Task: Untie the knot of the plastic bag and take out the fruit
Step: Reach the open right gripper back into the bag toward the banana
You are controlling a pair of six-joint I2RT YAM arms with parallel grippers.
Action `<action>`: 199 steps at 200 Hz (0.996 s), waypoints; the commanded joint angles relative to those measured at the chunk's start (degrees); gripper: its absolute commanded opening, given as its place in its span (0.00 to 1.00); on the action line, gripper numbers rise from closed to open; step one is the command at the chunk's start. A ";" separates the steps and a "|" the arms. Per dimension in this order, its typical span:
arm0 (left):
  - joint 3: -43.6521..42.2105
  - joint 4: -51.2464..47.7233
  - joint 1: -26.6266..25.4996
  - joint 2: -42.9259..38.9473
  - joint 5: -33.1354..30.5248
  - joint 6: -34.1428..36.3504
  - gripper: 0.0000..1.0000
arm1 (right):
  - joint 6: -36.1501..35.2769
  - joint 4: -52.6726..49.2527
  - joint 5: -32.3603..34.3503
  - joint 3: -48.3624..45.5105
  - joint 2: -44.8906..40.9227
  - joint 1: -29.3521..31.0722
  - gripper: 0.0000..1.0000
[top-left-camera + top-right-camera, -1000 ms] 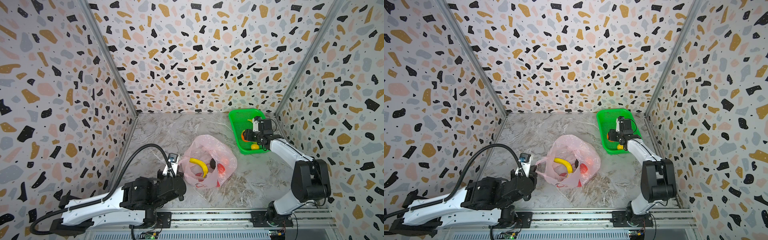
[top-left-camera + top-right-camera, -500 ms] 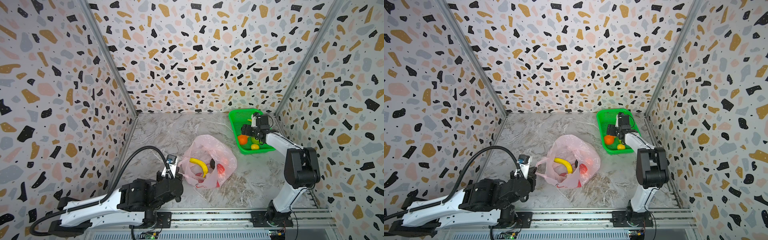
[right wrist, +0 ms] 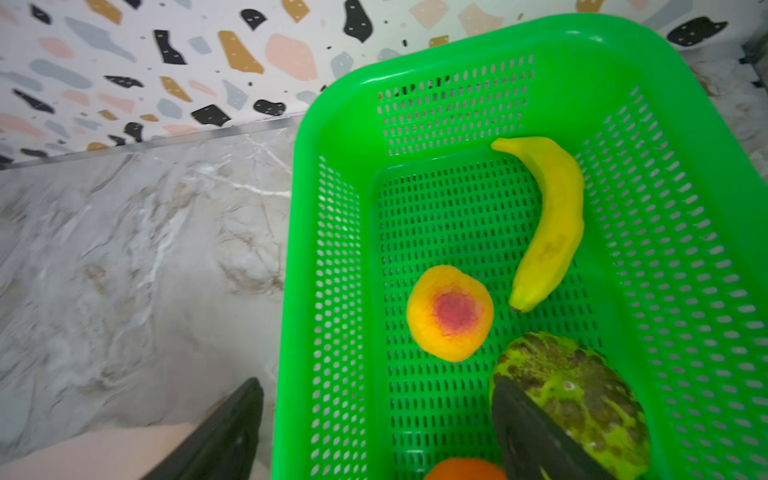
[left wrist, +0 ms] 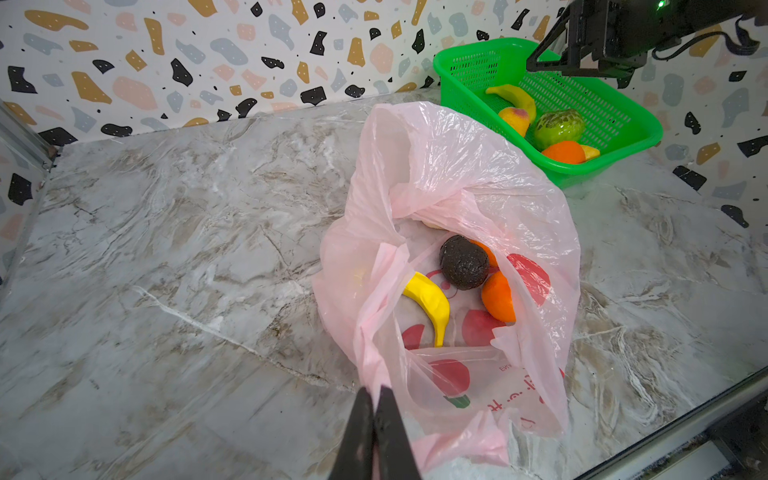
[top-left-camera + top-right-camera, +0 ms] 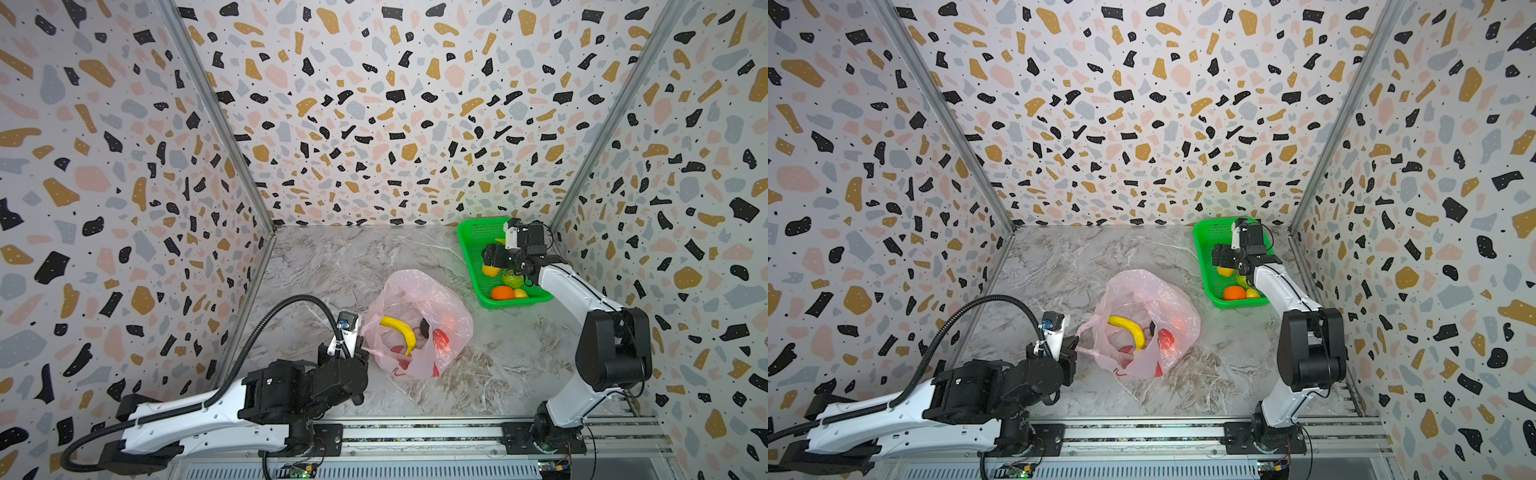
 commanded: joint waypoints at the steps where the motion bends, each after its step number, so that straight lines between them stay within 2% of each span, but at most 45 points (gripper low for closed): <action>1: -1.04 3.17 -0.34 -0.54 0.28 1.87 0.00 | -1.56 -7.01 -7.99 1.60 -6.51 3.84 0.87; 31: -0.95 3.10 -0.34 -0.51 0.70 2.20 0.00 | -1.74 -13.91 -14.12 0.55 -12.51 12.77 0.85; 63: -1.81 2.27 -0.34 -0.41 2.02 1.43 0.00 | 1.31 -16.30 -16.24 -3.19 -16.14 25.38 0.84; 96: -2.09 0.00 -0.33 -0.24 3.80 -1.29 0.00 | 2.50 -14.74 -14.83 -6.56 -14.02 35.38 0.83; 137: -2.54 -2.21 -0.34 0.00 5.90 -3.80 0.00 | -0.59 -11.13 -8.56 -6.68 -6.75 40.94 0.84; 199: -2.36 -2.97 -0.36 0.24 4.94 -4.43 0.00 | -4.47 -8.26 0.60 -4.02 4.03 43.04 0.86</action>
